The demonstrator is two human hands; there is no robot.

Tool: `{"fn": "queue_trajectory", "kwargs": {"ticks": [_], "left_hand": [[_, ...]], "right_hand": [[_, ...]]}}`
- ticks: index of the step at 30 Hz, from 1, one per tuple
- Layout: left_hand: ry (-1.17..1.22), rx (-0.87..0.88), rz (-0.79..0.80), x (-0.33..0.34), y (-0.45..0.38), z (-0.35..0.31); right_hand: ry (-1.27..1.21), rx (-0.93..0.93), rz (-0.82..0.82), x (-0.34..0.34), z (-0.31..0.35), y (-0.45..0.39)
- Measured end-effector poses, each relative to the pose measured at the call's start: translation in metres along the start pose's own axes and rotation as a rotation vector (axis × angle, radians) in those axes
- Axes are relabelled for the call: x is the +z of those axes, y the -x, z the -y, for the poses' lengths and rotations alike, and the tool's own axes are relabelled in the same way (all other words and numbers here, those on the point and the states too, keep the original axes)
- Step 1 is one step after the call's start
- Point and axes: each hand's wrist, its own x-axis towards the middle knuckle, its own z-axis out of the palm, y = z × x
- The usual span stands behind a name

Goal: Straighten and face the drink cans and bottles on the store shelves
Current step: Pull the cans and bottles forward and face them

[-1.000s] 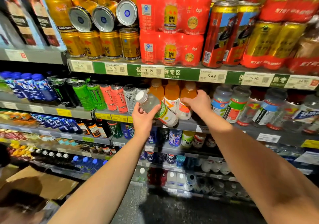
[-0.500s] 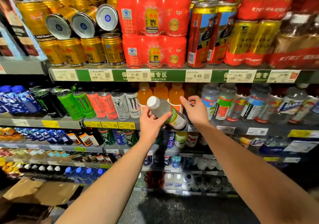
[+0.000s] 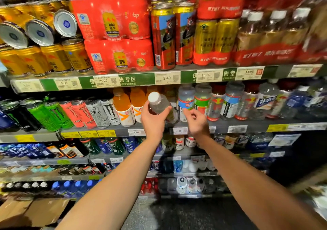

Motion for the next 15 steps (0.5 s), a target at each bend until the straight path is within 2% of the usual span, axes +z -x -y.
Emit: {"fn": "queue_trajectory", "kwargs": {"ticks": [6,15], "left_hand": [[-0.096,-0.007,-0.015,0.018,-0.006,-0.006],[-0.333,0.057,-0.036,0.038,-0.009,-0.018]], "right_hand": [[-0.069,-0.007,0.074,-0.011,-0.003,-0.005],[-0.013,-0.042,0.046,-0.021,0.001,-0.015]]}}
